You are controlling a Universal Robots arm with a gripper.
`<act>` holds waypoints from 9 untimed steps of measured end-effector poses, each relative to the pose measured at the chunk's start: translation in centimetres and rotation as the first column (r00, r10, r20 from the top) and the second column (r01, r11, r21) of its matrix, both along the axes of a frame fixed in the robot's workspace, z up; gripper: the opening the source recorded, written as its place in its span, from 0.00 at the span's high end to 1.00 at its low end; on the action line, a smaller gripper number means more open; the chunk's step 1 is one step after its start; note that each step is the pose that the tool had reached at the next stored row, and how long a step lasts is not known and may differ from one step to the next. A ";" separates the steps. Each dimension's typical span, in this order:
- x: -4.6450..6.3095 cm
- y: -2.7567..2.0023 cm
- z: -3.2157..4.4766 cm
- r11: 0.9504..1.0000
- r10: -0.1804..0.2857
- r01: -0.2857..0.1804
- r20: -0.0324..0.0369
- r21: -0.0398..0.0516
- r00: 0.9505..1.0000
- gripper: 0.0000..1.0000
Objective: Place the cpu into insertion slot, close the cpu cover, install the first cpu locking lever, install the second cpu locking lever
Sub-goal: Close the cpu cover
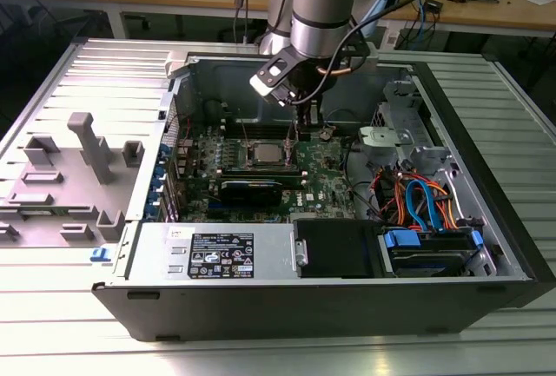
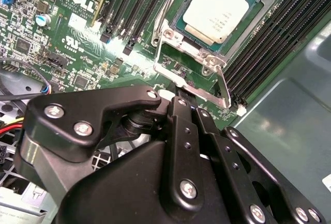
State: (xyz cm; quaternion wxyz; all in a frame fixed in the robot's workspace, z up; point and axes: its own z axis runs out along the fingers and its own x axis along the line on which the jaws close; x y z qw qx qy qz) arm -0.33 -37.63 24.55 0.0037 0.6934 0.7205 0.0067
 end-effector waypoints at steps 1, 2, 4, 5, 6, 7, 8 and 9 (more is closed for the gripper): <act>0.0 0.00 0.00 1.000 0.000 0.000 0.000 0.000 1.000 0.89; -0.1 0.00 0.00 1.000 0.000 0.000 0.000 0.000 1.000 0.89; -0.1 0.00 0.00 1.000 0.000 0.000 0.000 0.000 1.000 0.89; -0.2 0.00 -0.01 1.000 0.000 0.000 0.000 0.000 1.000 0.89; -0.2 0.00 -0.01 1.000 0.000 0.000 0.000 0.000 1.000 0.89; -0.2 0.00 -0.01 1.000 0.000 0.000 0.000 0.000 1.000 0.89; -0.3 0.00 -0.01 1.000 0.000 0.000 0.000 0.000 1.000 0.89; -0.3 0.00 -0.01 1.000 0.000 0.000 0.000 0.000 1.000 0.89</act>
